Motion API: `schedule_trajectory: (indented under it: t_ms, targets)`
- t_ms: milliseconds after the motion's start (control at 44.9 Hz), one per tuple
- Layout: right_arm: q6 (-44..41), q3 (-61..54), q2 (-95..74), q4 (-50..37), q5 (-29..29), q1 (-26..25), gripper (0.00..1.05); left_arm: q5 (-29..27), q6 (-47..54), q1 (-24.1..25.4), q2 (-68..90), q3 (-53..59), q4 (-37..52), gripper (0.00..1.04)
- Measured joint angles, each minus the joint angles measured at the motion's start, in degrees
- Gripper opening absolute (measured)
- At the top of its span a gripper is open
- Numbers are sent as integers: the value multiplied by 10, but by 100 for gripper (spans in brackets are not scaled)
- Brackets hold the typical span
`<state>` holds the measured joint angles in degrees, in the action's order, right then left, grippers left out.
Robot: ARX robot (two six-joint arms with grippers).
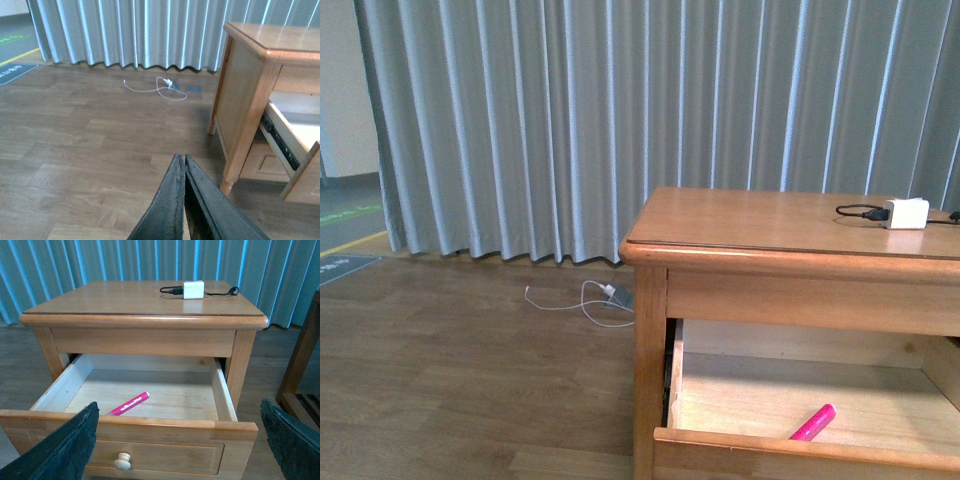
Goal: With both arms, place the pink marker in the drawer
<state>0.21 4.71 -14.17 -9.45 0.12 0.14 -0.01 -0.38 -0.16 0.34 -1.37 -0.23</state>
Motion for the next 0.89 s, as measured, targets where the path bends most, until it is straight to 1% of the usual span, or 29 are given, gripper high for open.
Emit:
schedule_trajectory:
  t_ms: [379, 445, 468, 557, 668, 735, 780, 891]
  targets:
    - [0, 0, 0, 0, 0, 0, 96, 0, -1, 0, -1, 0, 0, 5]
    - [0, 0, -1, 3, 0, 0, 96, 0, 0, 0, -1, 0, 0, 21]
    - [5, 11, -8, 38, -1, 0, 96, 0, 0, 0, -1, 0, 0, 26]
    - [19, 48, -46, 144, -28, -10, 96, 0, 0, 0, -1, 0, 0, 40]
    - [30, 70, -108, 191, -62, -31, 96, 0, 0, 0, -1, 0, 0, 58]
    - [31, 89, -167, 193, -80, -42, 96, 0, 0, 0, -1, 0, 0, 71]
    - [30, 105, -226, 174, -80, -44, 96, 0, 0, 0, -1, 0, 0, 81]
    - [24, 136, -339, 136, -78, -42, 96, 0, 0, 0, -1, 0, 0, 99]
